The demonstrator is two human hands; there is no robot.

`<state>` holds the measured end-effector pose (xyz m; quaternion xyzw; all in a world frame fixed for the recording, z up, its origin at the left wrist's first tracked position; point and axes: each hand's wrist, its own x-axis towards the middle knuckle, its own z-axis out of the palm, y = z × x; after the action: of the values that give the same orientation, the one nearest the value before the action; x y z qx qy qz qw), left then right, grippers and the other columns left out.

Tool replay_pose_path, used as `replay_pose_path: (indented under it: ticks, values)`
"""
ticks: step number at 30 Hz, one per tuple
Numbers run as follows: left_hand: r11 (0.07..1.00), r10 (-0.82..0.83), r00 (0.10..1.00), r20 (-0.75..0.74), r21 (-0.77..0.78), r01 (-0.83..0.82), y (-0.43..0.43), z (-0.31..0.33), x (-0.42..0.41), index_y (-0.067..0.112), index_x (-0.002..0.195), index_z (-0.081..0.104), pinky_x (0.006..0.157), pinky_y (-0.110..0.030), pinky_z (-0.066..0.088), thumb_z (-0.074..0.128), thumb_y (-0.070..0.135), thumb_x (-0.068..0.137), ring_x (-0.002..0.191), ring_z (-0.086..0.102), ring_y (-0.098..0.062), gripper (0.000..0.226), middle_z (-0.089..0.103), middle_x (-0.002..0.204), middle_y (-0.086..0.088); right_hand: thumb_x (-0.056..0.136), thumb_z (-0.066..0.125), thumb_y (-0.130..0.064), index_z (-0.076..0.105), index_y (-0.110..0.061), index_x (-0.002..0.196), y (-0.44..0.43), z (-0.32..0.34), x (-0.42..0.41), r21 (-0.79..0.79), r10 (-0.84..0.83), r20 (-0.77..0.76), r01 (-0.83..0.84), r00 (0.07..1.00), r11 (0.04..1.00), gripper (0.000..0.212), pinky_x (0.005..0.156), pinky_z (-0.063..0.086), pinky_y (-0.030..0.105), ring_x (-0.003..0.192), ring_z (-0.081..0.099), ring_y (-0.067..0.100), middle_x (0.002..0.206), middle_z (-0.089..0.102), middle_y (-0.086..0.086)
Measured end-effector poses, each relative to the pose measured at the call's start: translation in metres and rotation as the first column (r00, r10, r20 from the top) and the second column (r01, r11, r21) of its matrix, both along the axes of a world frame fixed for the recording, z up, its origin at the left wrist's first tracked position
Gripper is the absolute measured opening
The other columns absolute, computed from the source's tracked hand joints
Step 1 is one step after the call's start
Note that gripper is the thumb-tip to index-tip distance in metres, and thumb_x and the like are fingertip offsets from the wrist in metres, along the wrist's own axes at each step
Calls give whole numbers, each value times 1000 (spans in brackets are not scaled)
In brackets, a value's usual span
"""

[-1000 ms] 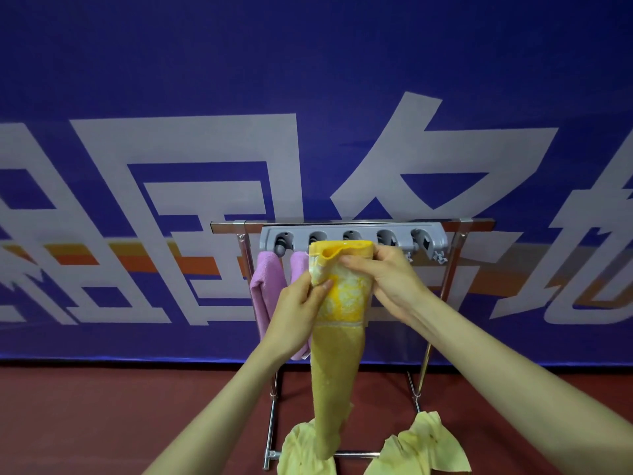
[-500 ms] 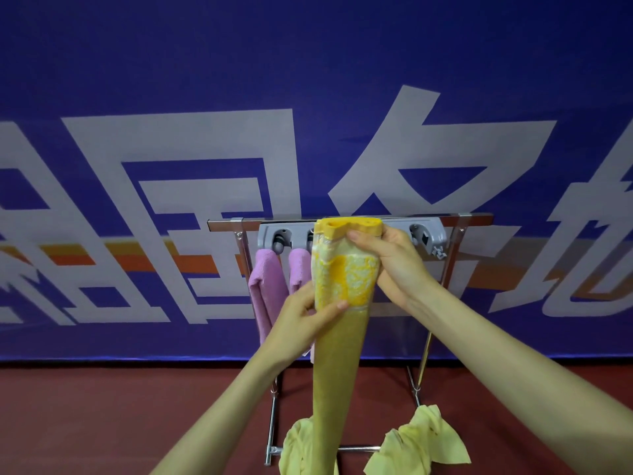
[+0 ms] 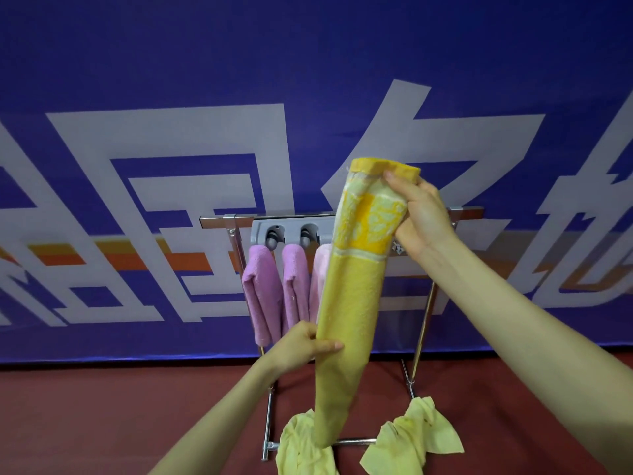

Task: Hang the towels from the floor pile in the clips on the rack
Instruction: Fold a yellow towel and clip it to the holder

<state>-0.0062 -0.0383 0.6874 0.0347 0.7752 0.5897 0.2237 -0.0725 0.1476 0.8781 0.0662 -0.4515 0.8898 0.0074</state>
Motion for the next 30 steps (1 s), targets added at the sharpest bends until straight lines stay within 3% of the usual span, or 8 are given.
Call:
replay_pose_path:
  ticks: [2,6,10,12,17,24,27,30]
  values:
    - [1000,24,1000,-2,18,-24,-1,0,2,-10,98,69,97,-50,49,71,16,84,96,68,-28,30,71,104,-25,89,57,-2,63,-3,92,7,6,-6,-37,-53,1,53,999,998,7,73,60,37,76,72,21,80,74,9]
    - [993,91,996,-17,77,-90,-1,10,8,-7,97,69,91,-46,51,71,16,84,90,67,-27,27,71,101,-24,89,61,-9,58,0,117,19,6,-17,-86,-80,26,82,996,993,29,85,56,43,99,68,29,113,66,20]
    - [980,100,994,-37,176,-92,2,21,13,-1,112,67,82,-33,57,65,7,88,92,69,-21,25,73,103,-16,90,62,-21,52,0,129,25,-4,-23,28,-75,27,74,997,997,45,92,53,49,114,62,35,125,61,23]
    - [969,98,994,-40,233,-86,4,28,14,0,114,65,78,-26,55,62,3,89,91,70,-18,26,74,99,-9,92,60,-20,52,1,129,26,-9,-23,82,-105,39,102,994,991,44,92,53,49,112,63,35,125,61,24]
    - [922,159,984,-79,368,-119,3,48,13,3,113,67,82,-34,57,67,13,83,94,69,-25,32,72,104,-15,94,56,-21,52,-3,129,31,-25,-25,118,-122,89,111,988,987,40,87,56,44,107,65,30,120,64,17]
    - [861,273,947,-170,482,-162,5,81,7,2,107,67,72,-26,55,67,11,84,85,70,-20,25,74,94,-11,91,52,-3,52,-20,99,29,-91,-5,335,71,443,-239,894,911,18,75,49,41,75,60,22,86,62,7]
    - [869,271,945,-184,468,-158,5,90,3,3,109,65,72,-25,55,63,12,86,86,69,-19,25,73,95,-10,90,49,1,56,-15,117,21,-114,11,400,145,483,-365,864,841,32,65,51,33,72,60,19,83,65,6]
    - [878,270,945,-183,451,-164,4,92,-3,0,114,60,86,-36,54,65,17,84,94,67,-25,35,69,104,-17,84,50,1,63,-13,120,16,-125,24,457,272,413,-456,869,763,40,78,47,35,80,60,18,86,66,5]
